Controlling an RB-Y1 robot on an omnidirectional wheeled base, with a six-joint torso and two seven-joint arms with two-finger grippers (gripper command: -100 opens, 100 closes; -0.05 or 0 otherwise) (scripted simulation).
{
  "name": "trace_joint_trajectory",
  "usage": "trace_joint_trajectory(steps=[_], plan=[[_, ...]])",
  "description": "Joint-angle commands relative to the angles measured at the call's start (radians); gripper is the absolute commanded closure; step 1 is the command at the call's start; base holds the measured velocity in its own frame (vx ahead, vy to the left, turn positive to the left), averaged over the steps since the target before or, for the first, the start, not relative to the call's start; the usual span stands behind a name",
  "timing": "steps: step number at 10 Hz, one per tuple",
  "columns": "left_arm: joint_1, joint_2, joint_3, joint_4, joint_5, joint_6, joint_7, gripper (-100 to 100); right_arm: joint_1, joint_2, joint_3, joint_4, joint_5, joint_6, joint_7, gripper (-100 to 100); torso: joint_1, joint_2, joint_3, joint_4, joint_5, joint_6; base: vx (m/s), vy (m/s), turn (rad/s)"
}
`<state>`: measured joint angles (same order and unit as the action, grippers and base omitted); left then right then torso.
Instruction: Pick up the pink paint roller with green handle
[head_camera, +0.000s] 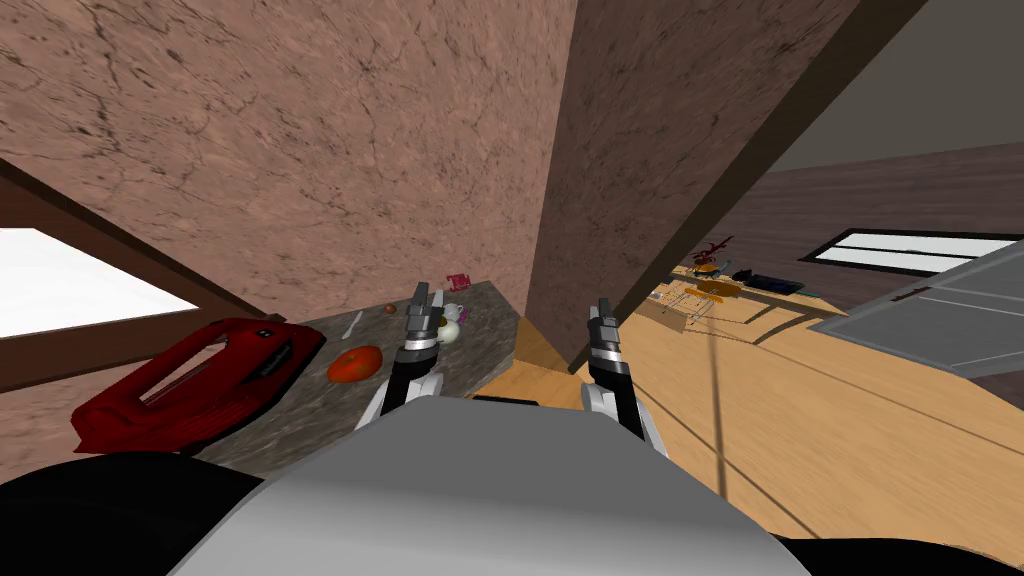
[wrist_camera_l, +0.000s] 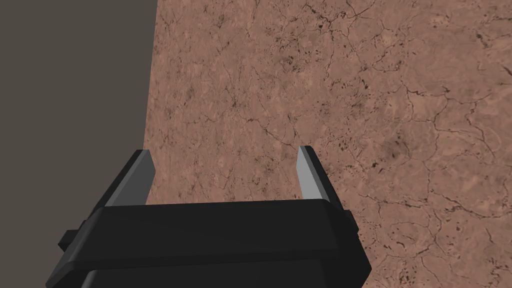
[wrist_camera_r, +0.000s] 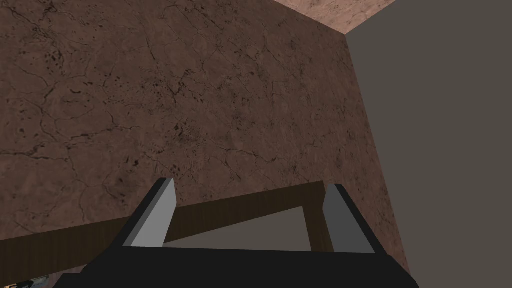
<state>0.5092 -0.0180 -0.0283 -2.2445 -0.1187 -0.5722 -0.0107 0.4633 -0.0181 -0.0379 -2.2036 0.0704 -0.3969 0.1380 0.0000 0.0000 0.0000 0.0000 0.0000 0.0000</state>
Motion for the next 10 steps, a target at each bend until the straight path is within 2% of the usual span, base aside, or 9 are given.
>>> trace_joint_trajectory(steps=[1, 4, 5, 7, 8, 9, 10], plan=[[-0.002, 0.037, 0.01, -0.002, 0.005, 0.02, 0.009, -100, 0.0, 0.0, 0.0, 0.0, 0.0, 0.0, 0.0, 0, 0.0, 0.0, 0.0, 0.0, 0.0, 0.0, 0.007, -0.008, -0.029], [-0.008, 0.114, 0.049, -0.009, 0.028, 0.094, 0.046, -100, 0.0, 0.0, 0.0, 0.0, 0.0, 0.0, 0.0, 0, -0.001, -0.001, 0.0, 0.0, 0.0, 0.0, 0.013, -0.031, -0.069], [-0.008, 0.114, 0.049, -0.009, 0.028, 0.101, 0.046, -100, 0.0, 0.0, 0.0, 0.0, 0.0, 0.0, 0.0, 0, -0.002, -0.001, -0.001, 0.0, 0.0, 0.0, 0.013, -0.027, -0.021], [-0.015, 0.159, 0.086, -0.014, 0.052, 0.166, 0.083, -100, 0.0, 0.0, 0.0, 0.0, 0.0, 0.0, 0.0, 0, -0.002, -0.001, 0.0, 0.0, 0.0, 0.0, 0.015, -0.034, -0.087], [-0.015, 0.159, 0.086, -0.014, 0.052, 0.185, 0.083, -100, 0.0, 0.0, 0.0, 0.0, 0.0, 0.0, 0.0, 0, -0.002, -0.001, -0.001, 0.0, 0.0, 0.0, 0.021, -0.031, -0.033], [-0.02, 0.181, 0.108, -0.017, 0.067, 0.224, 0.104, -100, 0.0, 0.0, 0.0, 0.0, 0.0, 0.0, 0.0, 0, -0.002, -0.001, -0.001, 0.0, 0.0, 0.0, 0.023, -0.031, -0.075], [-0.02, 0.181, 0.108, -0.017, 0.067, 0.235, 0.104, -100, 0.0, 0.0, 0.0, 0.0, 0.0, 0.0, 0.0, 0, -0.002, -0.001, -0.001, 0.0, 0.0, 0.0, 0.016, -0.024, -0.043]])
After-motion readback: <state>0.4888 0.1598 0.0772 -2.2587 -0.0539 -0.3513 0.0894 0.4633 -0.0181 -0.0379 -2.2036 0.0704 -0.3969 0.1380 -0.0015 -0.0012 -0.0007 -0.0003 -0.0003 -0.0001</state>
